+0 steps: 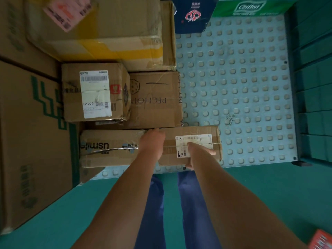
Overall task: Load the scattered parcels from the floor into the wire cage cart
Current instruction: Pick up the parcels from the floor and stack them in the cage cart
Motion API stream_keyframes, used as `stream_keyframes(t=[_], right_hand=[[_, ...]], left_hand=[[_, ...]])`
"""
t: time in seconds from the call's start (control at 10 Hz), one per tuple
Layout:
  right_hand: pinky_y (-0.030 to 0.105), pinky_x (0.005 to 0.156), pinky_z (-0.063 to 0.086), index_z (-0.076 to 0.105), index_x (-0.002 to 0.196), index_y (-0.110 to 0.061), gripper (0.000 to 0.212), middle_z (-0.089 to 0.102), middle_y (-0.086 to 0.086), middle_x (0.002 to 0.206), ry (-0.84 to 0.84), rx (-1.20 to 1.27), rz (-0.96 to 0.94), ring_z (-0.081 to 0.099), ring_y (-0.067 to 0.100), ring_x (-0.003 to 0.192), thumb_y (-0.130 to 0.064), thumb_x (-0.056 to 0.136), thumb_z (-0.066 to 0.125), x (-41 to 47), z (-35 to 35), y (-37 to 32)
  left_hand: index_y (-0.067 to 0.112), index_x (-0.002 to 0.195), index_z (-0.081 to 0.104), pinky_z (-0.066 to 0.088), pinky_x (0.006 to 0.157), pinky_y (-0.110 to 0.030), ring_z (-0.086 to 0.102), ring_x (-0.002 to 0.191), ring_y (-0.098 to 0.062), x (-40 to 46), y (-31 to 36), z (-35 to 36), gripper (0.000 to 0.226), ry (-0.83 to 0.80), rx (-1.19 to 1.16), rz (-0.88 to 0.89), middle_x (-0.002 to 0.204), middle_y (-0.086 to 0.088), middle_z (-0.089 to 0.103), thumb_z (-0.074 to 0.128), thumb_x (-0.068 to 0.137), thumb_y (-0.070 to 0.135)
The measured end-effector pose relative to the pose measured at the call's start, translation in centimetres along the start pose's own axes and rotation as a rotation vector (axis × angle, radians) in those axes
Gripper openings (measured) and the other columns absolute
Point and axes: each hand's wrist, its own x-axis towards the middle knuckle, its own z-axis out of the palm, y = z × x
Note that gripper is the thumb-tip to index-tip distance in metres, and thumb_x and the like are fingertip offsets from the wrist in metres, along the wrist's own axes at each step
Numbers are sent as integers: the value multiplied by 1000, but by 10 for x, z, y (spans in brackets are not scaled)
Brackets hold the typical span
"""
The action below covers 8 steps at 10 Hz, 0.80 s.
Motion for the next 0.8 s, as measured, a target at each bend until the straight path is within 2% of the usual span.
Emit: stream_keyframes(t=[0.1, 0.2, 0.3, 0.4, 0.5, 0.6, 0.7, 0.8], right_hand=[[48, 93, 50, 31, 145, -20, 81, 44, 5, 142, -87, 27, 1, 52, 30, 122, -39, 72, 62, -113, -19, -23], [42, 81, 56, 37, 138, -9, 54, 50, 10, 131, -134, 73, -52, 56, 31, 116, -21, 89, 56, -185, -37, -35], [40, 79, 58, 51, 128, -2, 33, 58, 18, 109, -150, 61, -78, 60, 35, 108, -10, 96, 53, -259, -53, -36], [40, 80, 58, 54, 126, -4, 30, 53, 15, 109, -171, 60, -132, 59, 33, 107, -12, 97, 54, -303, -60, -29], [33, 75, 56, 58, 113, -5, 18, 52, 12, 100, -237, -29, -221, 56, 25, 94, -14, 98, 54, -359, -69, -15], [25, 61, 49, 55, 86, -6, 16, 51, 9, 83, -285, -149, -314, 52, 19, 77, -15, 99, 51, -388, -73, -5], [19, 46, 38, 46, 72, -12, 30, 46, 4, 73, -362, -353, -493, 43, 13, 62, -17, 101, 44, -430, -76, 14], [21, 51, 37, 50, 81, -10, 25, 46, 4, 74, -400, -477, -595, 43, 14, 63, -19, 102, 42, -451, -79, 31]], left_hand=[[12, 104, 60, 43, 71, -30, 57, 94, -22, -8, -9, -8, 22, -14, 20, 0, 101, -4, 57, 51, 89, -1], [15, 103, 62, 44, 69, -29, 61, 90, -22, -38, -16, -58, 20, -7, -9, -28, 99, -4, 63, 46, 94, 6], [15, 102, 64, 50, 74, -32, 62, 88, -21, -96, -26, -102, 20, -38, -214, -48, 99, -5, 65, 45, 97, 13], [14, 102, 63, 51, 76, -32, 61, 89, -20, -124, -38, -116, 18, -12, -253, -58, 97, -4, 64, 46, 97, 15], [12, 98, 59, 44, 68, -29, 59, 85, -20, -176, -54, -133, 13, 41, -321, -153, 91, -4, 60, 47, 97, 16], [12, 106, 59, 48, 74, -32, 60, 94, -24, -213, -56, -142, 17, 35, -344, -238, 103, -8, 62, 44, 98, 14], [11, 117, 60, 53, 86, -36, 62, 101, -27, -270, -54, -149, 28, 105, -405, -384, 114, -10, 64, 39, 98, 12], [13, 119, 60, 51, 83, -34, 61, 104, -27, -307, -48, -149, 32, 142, -479, -478, 118, -11, 63, 38, 97, 11]])
